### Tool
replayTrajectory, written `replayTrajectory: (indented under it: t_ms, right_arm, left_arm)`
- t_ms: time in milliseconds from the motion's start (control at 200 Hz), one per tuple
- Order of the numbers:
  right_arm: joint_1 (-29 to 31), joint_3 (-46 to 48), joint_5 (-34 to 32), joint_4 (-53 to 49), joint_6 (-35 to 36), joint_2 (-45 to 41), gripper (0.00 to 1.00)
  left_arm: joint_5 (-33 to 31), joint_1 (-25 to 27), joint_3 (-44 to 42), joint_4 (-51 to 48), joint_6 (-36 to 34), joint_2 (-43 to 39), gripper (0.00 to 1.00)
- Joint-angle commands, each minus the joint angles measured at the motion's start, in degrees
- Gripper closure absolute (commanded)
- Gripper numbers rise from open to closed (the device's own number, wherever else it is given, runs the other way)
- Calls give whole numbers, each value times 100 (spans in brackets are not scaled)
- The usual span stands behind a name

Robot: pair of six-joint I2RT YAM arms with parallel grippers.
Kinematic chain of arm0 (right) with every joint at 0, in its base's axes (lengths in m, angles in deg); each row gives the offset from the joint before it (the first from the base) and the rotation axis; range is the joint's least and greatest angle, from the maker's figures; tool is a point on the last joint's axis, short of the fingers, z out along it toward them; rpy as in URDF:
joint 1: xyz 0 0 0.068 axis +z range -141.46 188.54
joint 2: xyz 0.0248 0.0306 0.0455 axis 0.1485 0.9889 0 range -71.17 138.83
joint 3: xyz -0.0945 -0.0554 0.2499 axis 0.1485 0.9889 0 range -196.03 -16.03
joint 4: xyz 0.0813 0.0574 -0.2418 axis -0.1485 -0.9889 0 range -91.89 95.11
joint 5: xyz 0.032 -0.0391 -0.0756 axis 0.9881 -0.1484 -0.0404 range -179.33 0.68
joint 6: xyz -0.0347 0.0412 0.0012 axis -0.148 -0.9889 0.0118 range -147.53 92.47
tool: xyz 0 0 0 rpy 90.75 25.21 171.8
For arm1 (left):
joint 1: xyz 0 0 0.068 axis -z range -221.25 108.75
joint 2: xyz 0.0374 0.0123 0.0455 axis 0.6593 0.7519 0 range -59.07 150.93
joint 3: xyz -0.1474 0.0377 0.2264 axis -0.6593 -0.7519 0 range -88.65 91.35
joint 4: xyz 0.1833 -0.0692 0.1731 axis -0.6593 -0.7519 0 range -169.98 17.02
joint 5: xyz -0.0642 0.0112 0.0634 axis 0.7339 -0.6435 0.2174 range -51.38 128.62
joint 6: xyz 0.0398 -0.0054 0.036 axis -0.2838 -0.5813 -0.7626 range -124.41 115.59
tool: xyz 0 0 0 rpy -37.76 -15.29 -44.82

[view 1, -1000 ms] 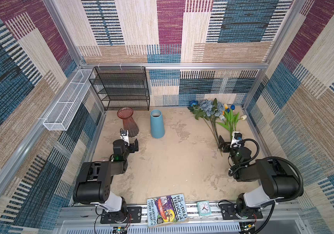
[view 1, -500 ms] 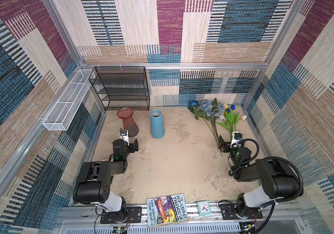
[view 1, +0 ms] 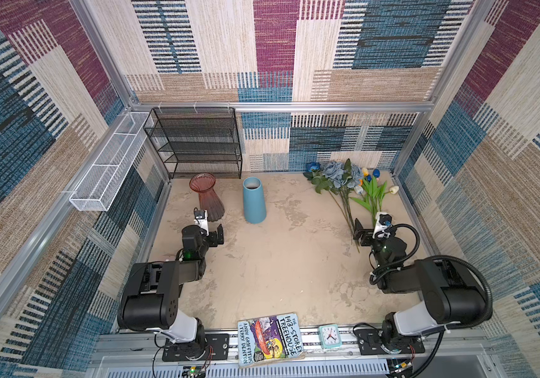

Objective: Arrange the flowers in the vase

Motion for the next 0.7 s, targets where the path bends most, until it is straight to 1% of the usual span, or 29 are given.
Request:
replayTrajectory:
  t_ms: [0, 45, 105, 155, 215, 240, 310, 351, 401, 486, 546, 606, 696]
  right_arm:
    - [7, -294, -349, -1086, -256, -805, 0]
    - [7, -336, -237, -1440, -444, -1393, 0]
    - [7, -322, -18, -1590, -751, -2099, 0]
    - [7, -426, 249, -1783, -949, -2529, 0]
    - [16, -582, 868, -1867, -929, -2784, 0]
    - [16, -678, 1051, -1938, -912, -2808, 0]
    - [25, -994, 1555, -2176, -936, -2719, 0]
    - [38, -1114, 1872, -2171, -952, -2621, 0]
    - [92, -1217, 2117, -2096, -978, -2473, 0]
    - [244, -1396, 2397, -2165, -924, -2250, 0]
    - [396, -1434, 2440, -2156, -842, -2167, 0]
    - [548, -1434, 2419, -2163, -725, -2135, 0]
    - [663, -1377, 2444, -2106, -691, -2128, 0]
  left_arm:
    - [-469, 232, -41, -434, -115, -827, 0]
    - [-908, 486, -126, -650, -138, -1474, 1]
    - [-917, 665, -211, -728, 98, -2261, 1]
    - [-477, 712, -216, -928, 242, -2735, 1]
    - [199, 739, -204, -842, 202, -2997, 0]
    - [476, 741, -199, -585, 154, -3014, 1]
    - [1105, 750, -166, -399, -35, -2870, 0]
    - [1551, 750, -172, -85, -119, -2652, 1]
    - [2076, 756, -158, 252, -106, -2414, 1]
    - [2588, 877, 65, 388, -209, -2042, 1]
    - [2740, 1052, 253, 318, -453, -1823, 1]
    - [2688, 1215, 418, 255, -665, -1634, 1]
    - [2718, 1242, 726, 261, -705, -1162, 1]
